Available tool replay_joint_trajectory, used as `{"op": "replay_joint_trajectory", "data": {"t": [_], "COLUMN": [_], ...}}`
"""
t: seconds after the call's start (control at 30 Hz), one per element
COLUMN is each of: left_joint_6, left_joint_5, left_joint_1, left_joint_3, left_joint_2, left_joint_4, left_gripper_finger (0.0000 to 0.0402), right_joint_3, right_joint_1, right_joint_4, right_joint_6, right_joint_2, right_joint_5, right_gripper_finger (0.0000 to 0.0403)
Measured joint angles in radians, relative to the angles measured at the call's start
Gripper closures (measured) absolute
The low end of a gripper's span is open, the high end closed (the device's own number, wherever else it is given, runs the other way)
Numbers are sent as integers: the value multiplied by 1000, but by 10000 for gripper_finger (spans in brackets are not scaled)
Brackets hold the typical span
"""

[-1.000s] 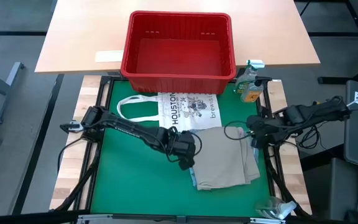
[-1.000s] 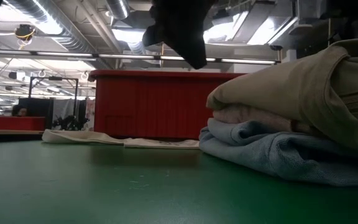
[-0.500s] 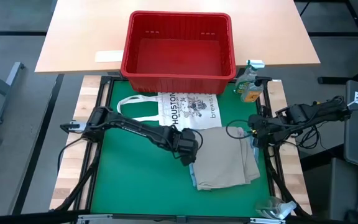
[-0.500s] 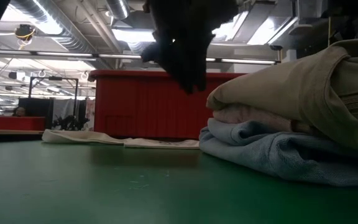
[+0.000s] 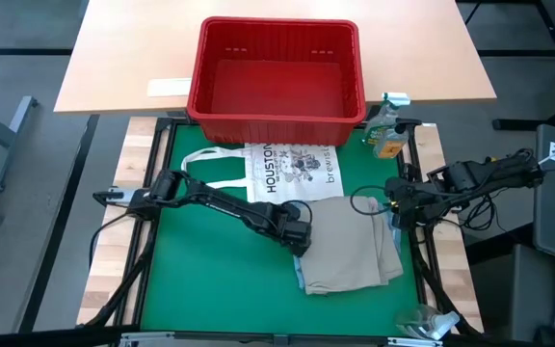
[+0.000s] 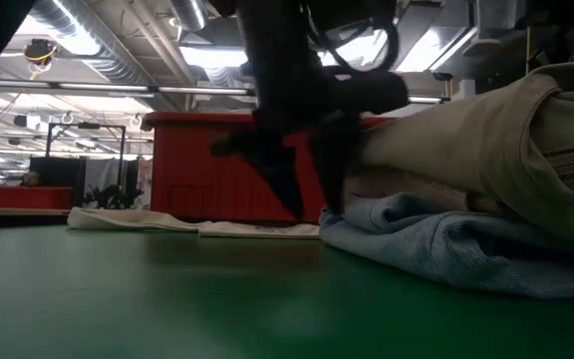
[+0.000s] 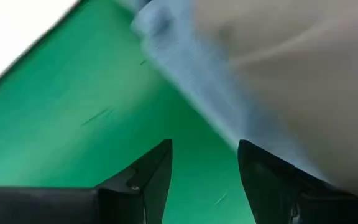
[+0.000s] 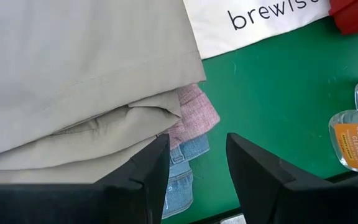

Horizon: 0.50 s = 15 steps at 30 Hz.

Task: Fold Laundry from Bin
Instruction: Put the folded clothes into the red laundry bin

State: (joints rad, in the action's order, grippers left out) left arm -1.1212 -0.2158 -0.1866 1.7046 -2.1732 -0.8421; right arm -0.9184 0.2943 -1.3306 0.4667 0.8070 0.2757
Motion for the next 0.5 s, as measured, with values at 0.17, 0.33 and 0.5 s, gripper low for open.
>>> {"op": "replay_joint_trajectory", "data": {"t": [0.17,0.33,0.5], "left_joint_6": [-3,-30,-55], "left_joint_5": [-3,-6,-10], "left_joint_1": [5,4,0], "left_joint_3": [0,0,3], "left_joint_2": [-24,-63,-108], "left_joint_4": [96,118,151], "left_gripper_finger": [225,225,225], "right_joint_3": [0,0,0], "right_joint_1": [0,1,1], "right_joint_4": [2,4,6], "right_joint_6": [0,0,0], "right_joint_2": [0,0,0], "right_joint_5": [0,0,0], "right_gripper_finger": [243,243,243]}}
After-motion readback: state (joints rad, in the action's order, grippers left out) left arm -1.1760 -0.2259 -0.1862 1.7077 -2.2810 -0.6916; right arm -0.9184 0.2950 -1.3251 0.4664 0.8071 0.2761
